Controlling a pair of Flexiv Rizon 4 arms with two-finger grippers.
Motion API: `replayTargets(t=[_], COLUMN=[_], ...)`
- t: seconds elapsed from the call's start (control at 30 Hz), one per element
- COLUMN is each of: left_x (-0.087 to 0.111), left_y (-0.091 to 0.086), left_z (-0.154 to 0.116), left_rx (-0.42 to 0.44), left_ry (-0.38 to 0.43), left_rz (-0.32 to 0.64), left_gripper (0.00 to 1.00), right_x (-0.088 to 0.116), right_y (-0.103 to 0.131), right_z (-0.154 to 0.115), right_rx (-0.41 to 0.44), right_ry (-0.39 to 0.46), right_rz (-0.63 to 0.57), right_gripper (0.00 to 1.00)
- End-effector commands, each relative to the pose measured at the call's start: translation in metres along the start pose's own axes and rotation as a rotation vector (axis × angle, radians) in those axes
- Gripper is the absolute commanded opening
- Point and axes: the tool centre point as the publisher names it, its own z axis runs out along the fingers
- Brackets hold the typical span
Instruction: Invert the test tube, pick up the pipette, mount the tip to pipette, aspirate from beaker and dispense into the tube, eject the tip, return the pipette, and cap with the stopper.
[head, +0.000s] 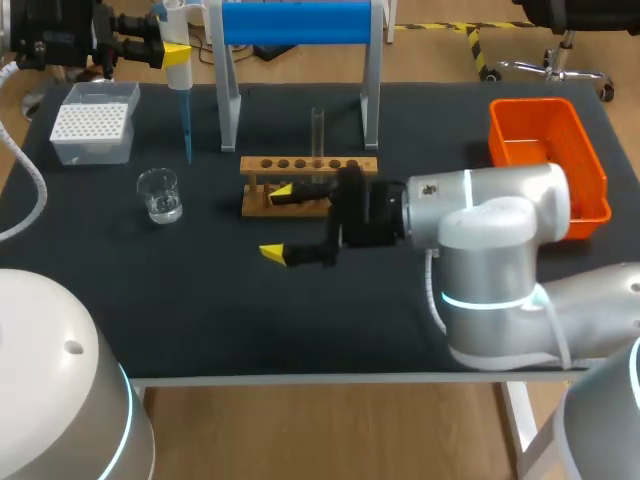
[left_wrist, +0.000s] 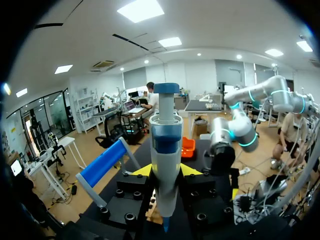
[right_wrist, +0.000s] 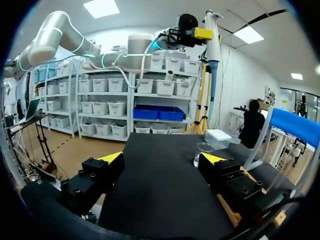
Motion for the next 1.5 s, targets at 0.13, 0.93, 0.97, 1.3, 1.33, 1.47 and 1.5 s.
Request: replayTargets(t=[0.13,0.93,0.97,1.3,1.33,1.47,1.5], left_x=[0.0,-0.019,-0.022,-0.048,-0.05,-0.06,-0.061], left_y=[0.0,0.029,0.031,0.051,0.053,0.061,0.063], left_z=[0.0,-0.01,-0.011,-0.024,-0.025,-0.029,-0.029], left_rx=[0.002,0.013,0.013,0.029,0.03,0.033,0.034], left_ry=[0.0,-0.028,-0.03,-0.05,-0.051,-0.056,-0.057], left_rz=[0.002,-0.017,-0.019,-0.009,-0.008,-0.004,-0.004], left_gripper=[0.0,0.0,0.0,0.0,0.0,0.0,0.0], right_x=[0.001,0.001,0.001,0.001,0.001,0.001,0.001], right_y=[-0.001,-0.001,-0.001,-0.001,-0.001,-0.001,-0.001], right_z=[0.006,0.006,0.006,0.006,0.006,0.006,0.006], right_rx=[0.0,0.0,0.0,0.0,0.0,0.0,0.0], right_ry=[-0.006,-0.006,-0.006,-0.006,-0.006,-0.006,-0.006], right_rz=[-0.001,-0.001,-0.001,-0.001,-0.001,-0.001,-0.001], right_gripper=[1.0,1.0,1.0,1.0,1.0,1.0,1.0])
